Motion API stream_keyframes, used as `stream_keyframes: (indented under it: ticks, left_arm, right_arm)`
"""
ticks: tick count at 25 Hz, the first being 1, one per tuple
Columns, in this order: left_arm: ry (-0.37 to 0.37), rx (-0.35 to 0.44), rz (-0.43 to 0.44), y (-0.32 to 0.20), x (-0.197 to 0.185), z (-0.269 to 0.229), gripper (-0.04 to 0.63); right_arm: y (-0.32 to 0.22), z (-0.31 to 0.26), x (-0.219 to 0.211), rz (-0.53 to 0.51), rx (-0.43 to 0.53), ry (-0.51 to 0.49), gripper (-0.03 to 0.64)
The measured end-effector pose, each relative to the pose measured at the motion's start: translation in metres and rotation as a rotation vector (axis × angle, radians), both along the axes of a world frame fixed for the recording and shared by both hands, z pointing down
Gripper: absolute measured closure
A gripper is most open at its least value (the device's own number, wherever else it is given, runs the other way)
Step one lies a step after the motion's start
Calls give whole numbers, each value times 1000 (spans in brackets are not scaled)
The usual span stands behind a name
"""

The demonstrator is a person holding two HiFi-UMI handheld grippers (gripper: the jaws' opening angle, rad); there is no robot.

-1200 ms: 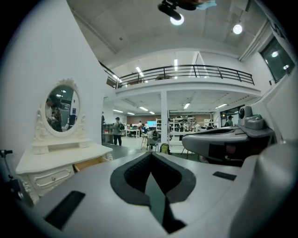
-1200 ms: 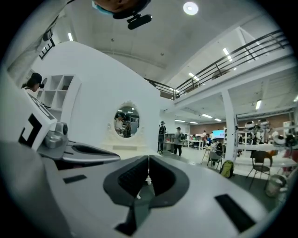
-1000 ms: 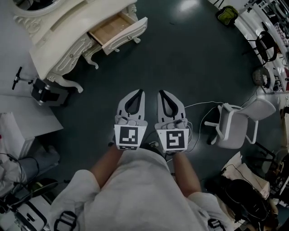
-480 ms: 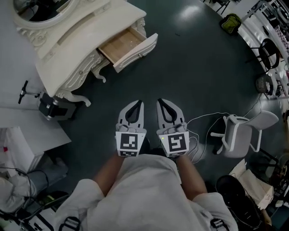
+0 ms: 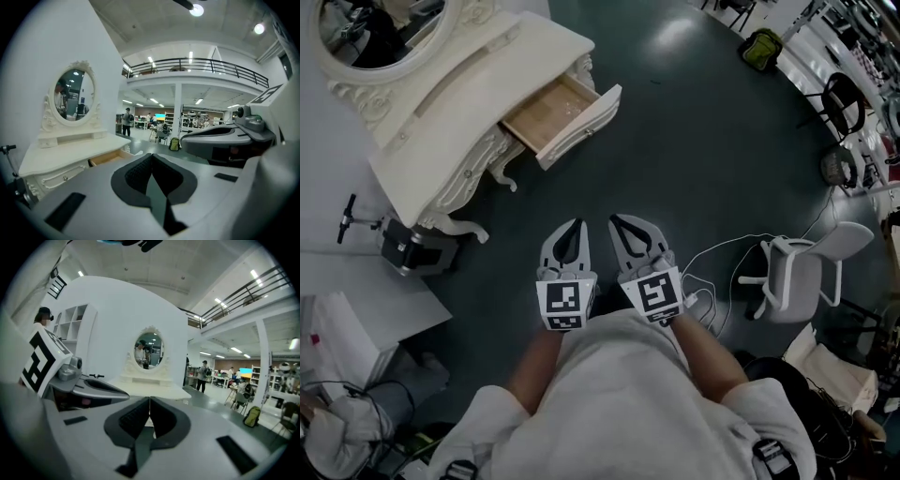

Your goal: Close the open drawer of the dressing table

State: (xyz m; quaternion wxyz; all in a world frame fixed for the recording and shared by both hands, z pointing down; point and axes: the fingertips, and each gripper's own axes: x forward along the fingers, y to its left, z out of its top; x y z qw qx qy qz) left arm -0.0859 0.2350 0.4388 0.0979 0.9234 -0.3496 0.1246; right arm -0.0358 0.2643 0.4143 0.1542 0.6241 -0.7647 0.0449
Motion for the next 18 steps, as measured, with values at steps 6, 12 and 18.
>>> stream_keyframes:
  ticks: [6,12,18]
  left_arm:
    - [-20,-18,-41,-10,-10,14,588]
    - [-66,-29,-105,-49,-16,30,588]
    - [-144,-28,-102,-108,14,42,588]
  right_arm:
    - [-18,14,-4,-31,-31,-75,601]
    - [-62,52,11,-33,-153,-352,601]
    - [-125,63,42,-61,-161,-396,601]
